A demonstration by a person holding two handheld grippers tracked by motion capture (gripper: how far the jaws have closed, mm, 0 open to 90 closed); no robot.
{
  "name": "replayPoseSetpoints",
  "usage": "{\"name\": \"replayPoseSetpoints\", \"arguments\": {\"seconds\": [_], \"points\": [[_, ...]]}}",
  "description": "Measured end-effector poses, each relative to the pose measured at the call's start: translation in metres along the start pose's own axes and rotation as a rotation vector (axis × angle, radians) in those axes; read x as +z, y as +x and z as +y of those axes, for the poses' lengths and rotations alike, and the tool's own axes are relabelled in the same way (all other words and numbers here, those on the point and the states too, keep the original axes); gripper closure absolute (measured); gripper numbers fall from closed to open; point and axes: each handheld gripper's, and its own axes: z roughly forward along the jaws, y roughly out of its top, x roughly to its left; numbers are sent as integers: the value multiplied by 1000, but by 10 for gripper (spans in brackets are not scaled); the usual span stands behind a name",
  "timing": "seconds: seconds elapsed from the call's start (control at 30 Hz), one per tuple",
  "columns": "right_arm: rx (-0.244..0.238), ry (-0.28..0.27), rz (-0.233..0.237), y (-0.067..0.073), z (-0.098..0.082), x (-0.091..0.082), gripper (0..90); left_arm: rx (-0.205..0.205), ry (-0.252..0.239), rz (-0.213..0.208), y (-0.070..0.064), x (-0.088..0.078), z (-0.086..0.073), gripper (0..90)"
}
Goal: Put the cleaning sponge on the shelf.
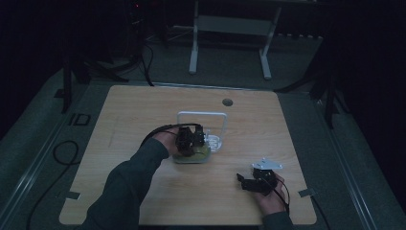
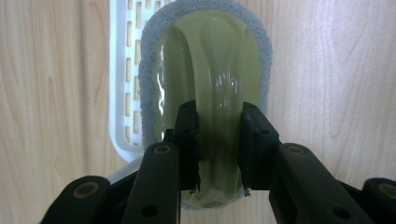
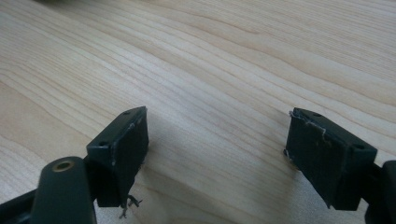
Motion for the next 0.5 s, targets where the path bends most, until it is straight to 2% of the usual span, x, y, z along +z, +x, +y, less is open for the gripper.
{"name": "replayPoseSetpoints", "arguments": {"seconds": [0.33,0.5], "points": [[0,0,0,0,0,0,206,19,-5,21,3,-5,8,716],[0,0,0,0,0,0,206,25,0,28,3,-2,11,716]]}}
